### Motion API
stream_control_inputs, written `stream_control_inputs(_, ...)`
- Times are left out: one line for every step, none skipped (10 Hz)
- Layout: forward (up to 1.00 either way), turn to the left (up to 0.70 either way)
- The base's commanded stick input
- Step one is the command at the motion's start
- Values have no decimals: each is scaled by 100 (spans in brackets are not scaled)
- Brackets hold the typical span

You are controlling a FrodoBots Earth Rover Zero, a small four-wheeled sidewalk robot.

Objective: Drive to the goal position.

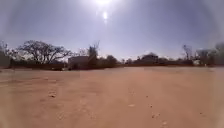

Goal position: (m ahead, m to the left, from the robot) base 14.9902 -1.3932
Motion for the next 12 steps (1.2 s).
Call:
stream_control_inputs(85,-34)
stream_control_inputs(85,-34)
stream_control_inputs(85,-34)
stream_control_inputs(85,-34)
stream_control_inputs(85,-29)
stream_control_inputs(85,-14)
stream_control_inputs(85,0)
stream_control_inputs(85,0)
stream_control_inputs(85,0)
stream_control_inputs(85,0)
stream_control_inputs(85,0)
stream_control_inputs(85,0)
